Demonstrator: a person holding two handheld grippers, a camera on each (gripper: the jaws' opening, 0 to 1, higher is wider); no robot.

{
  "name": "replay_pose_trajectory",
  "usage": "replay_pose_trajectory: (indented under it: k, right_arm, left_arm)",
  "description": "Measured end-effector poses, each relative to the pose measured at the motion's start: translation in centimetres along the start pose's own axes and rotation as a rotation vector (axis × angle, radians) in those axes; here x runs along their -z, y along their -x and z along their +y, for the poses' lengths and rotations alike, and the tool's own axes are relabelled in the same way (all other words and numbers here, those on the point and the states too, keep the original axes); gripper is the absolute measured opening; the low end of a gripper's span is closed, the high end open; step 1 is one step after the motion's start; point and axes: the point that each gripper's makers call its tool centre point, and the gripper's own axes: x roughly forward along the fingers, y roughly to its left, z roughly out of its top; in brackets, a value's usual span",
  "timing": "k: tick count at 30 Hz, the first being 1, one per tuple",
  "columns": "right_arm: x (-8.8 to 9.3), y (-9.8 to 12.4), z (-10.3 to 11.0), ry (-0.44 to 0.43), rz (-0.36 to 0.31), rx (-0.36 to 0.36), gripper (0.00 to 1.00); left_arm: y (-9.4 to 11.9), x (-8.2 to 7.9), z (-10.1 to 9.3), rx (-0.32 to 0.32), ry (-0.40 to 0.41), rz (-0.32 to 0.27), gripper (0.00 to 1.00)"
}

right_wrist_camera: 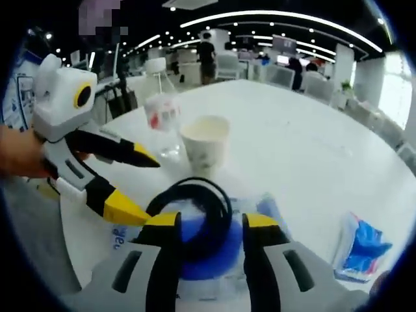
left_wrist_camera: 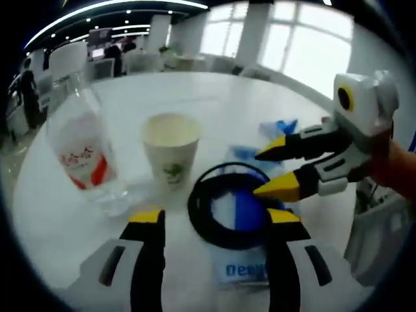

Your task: Arrange the tabletop items into an orderly group along one side of the table until the central work area is clear of visible clutter.

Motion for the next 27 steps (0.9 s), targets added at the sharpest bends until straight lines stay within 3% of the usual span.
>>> replay_pose_trajectory:
  k: [15,24,27]
  right_arm:
    - [2.0,-1.6,-0.2,-0.04,0.074,0.003,0.27]
    - [1.9,-1.7,-0.1,-0.034,0.061,0.012,0.25]
    - [2.0,-1.7,-0.1,-0.031,0.055,0.02,0.24]
  left_arm:
    - [-1.9,1.1,0.2,0.003,-0.012,0.046,0.45]
    - [-2.3,1.5,0.3,0.0,0.0,0.046,0.43]
    - [-2.4,1.5,0.2,0.003,0.007,0.042,0.36]
